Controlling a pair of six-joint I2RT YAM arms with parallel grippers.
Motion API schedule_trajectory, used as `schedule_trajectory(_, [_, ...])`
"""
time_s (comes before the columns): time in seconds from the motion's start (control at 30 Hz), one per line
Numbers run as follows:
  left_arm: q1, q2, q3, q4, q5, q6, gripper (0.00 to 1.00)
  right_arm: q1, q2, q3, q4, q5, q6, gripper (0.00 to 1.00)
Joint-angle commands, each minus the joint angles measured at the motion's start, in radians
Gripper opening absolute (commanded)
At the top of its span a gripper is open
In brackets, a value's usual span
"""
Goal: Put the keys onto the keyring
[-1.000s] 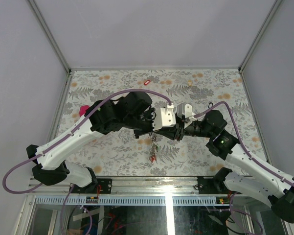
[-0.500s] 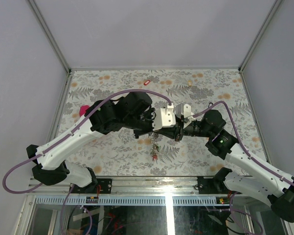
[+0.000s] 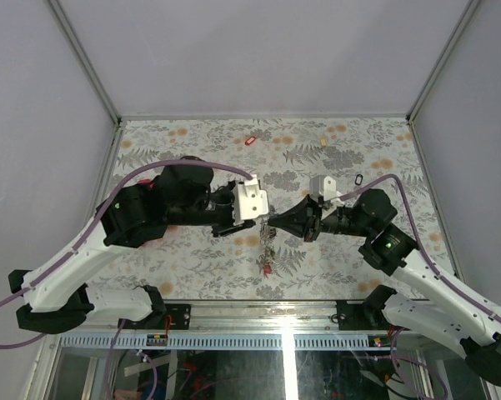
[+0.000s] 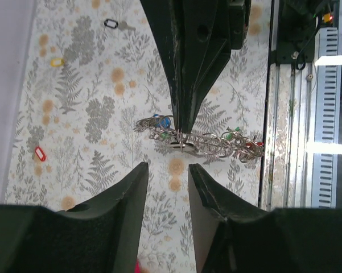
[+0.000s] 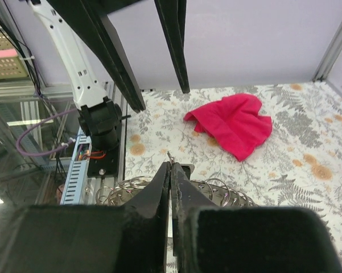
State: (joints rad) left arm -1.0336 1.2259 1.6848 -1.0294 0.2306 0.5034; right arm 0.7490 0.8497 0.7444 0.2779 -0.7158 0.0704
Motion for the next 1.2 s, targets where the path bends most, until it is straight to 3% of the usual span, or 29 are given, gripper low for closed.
schedule_trajectory(0.0, [-0.006,-0.064,-0.085,0.191,0.026,-0.028,0.36,0.000,-0.064,0.093,0.075,0.012,0.029,0.00])
schedule_trajectory(0.23, [-0.006,-0.135,-0.187,0.339,0.067,-0.073,0.38,-0.001,-0.074,0.121,0.090,-0.021,0.056,0.00])
schedule_trajectory(0.73, [-0.005,-0.113,-0.188,0.339,0.119,-0.062,0.33,-0.001,-0.075,0.129,0.104,-0.032,0.076,0.00])
schedule_trajectory(1.17, [-0.007,-0.089,-0.182,0.314,0.114,-0.057,0.11,-0.001,-0.082,0.125,0.118,-0.034,0.087,0.00])
